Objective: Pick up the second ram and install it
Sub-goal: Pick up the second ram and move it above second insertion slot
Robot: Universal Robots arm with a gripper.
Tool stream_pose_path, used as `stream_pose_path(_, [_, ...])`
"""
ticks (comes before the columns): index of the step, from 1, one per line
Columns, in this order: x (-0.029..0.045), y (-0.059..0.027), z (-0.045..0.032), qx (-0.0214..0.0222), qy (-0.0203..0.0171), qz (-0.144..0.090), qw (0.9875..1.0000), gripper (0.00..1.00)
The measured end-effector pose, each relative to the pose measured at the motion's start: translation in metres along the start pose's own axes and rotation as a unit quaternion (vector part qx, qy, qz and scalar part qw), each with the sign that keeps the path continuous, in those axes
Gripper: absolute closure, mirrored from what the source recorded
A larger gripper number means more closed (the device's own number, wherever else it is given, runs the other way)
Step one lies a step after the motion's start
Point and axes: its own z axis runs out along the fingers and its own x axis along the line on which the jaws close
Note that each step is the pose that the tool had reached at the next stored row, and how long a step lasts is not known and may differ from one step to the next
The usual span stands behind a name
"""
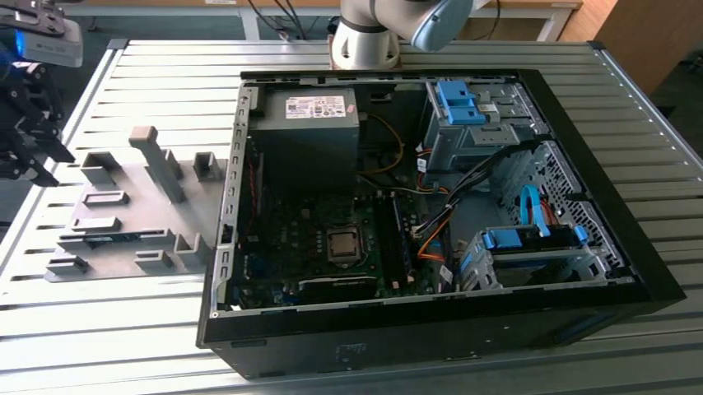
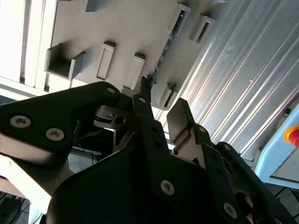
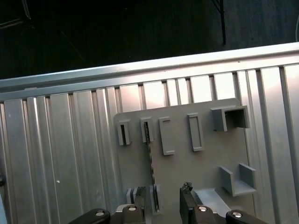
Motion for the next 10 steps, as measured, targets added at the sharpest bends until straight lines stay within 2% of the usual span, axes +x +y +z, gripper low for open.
stream_pose_path(4, [0.0018,-0.0002,0.006,-0.0004,0.0,-0.005,1.0,0.58])
stream_pose_path(10, [0.0024,-0.0003,0.0072,-0.0005,0.0,-0.008,1.0,0.58])
